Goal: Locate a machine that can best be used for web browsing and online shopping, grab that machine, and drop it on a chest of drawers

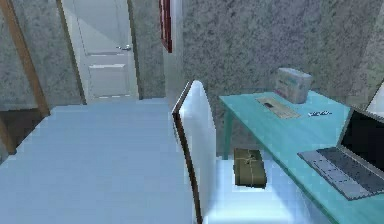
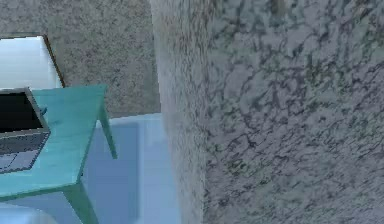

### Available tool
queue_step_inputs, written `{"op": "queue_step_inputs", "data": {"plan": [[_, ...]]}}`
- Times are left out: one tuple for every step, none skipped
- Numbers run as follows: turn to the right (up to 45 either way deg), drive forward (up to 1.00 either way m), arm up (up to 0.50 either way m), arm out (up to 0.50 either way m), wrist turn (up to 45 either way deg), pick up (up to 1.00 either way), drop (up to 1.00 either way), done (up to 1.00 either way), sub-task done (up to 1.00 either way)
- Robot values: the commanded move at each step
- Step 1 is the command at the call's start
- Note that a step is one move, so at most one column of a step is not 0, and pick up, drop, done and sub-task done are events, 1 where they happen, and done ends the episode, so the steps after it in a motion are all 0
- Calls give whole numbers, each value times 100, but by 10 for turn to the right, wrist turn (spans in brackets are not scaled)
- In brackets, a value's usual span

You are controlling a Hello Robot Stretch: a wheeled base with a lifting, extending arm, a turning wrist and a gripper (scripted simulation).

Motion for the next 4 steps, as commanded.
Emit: {"op": "queue_step_inputs", "data": {"plan": [[300, 0, 0, 0, 0, 0, 0, 0, 0], [0, 5, 0, 0, 0, 0, 0, 0, 0], [-450, 0, 0, 0, 0, 0, 0, 0, 0], [-300, 0, 0, 0, 0, 0, 0, 0, 0]]}}
